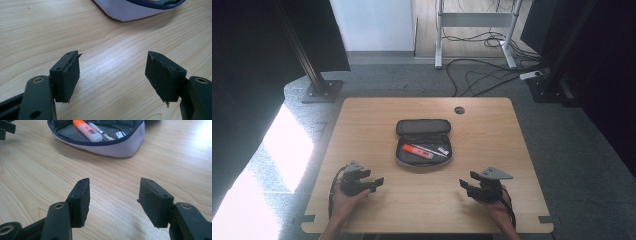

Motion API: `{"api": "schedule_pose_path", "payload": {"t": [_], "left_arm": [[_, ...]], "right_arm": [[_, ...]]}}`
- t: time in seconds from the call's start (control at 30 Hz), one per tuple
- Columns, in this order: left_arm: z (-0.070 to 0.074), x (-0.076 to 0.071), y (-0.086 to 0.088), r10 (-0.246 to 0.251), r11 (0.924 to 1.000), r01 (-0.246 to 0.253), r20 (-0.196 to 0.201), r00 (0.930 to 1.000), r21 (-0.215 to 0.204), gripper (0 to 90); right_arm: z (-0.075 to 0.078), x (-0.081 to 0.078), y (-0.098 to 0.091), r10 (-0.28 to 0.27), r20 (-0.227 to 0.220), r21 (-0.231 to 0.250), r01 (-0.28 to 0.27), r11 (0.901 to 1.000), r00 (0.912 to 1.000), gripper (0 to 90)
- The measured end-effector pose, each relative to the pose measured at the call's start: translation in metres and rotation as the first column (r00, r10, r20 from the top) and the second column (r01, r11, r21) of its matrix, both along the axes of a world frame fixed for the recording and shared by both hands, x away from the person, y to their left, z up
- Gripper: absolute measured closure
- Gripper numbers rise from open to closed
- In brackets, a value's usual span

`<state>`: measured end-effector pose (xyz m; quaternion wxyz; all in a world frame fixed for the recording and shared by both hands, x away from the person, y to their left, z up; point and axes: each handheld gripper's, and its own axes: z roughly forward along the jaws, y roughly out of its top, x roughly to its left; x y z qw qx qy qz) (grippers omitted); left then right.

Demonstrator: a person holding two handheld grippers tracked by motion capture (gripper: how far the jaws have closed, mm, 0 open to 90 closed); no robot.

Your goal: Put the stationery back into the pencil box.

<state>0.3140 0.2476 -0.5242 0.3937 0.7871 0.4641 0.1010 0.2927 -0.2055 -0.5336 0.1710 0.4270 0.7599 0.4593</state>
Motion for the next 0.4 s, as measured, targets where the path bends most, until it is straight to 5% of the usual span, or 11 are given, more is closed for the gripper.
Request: {"api": "schedule_pose_path", "payload": {"t": [0.4], "left_arm": [[0.0005, 0.0006, 0.0015, 0.004, 1.0, -0.004, 0.003, 1.0, 0.0, 28.4]], "right_arm": [[-0.0007, 0.0007, 0.0013, -0.004, 0.001, -0.026, 0.004, 0.9996, 1.0, 38.5]]}}
